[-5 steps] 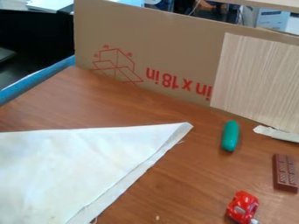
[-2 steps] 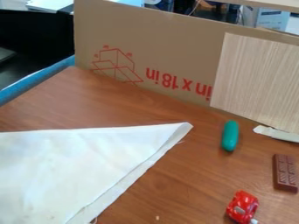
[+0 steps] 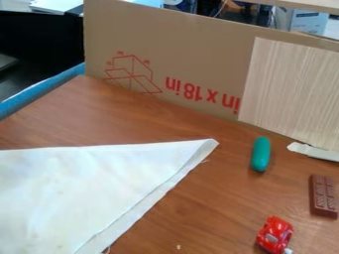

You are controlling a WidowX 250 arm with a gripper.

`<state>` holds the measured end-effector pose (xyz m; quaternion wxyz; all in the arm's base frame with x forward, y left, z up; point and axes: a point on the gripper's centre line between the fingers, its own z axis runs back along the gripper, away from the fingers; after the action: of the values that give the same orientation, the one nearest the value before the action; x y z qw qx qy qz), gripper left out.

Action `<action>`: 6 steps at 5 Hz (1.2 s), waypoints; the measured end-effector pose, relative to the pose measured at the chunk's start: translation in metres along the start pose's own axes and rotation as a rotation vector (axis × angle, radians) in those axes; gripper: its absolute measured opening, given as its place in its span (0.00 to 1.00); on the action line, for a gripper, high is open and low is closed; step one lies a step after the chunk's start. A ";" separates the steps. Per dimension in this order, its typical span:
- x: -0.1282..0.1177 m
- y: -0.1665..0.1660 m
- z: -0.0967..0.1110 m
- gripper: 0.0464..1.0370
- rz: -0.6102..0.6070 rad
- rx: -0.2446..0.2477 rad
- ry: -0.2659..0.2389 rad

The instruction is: Fold the cloth from left to right

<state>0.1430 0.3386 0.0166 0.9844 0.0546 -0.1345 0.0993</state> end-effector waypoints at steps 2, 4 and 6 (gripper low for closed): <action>-0.005 -0.005 -0.013 0.96 -0.007 0.048 0.001; -0.001 -0.004 -0.017 0.93 -0.002 0.116 -0.006; 0.005 -0.003 -0.022 0.48 0.014 0.136 0.007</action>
<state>0.1539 0.3394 -0.0031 0.9782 0.1199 -0.1247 0.1154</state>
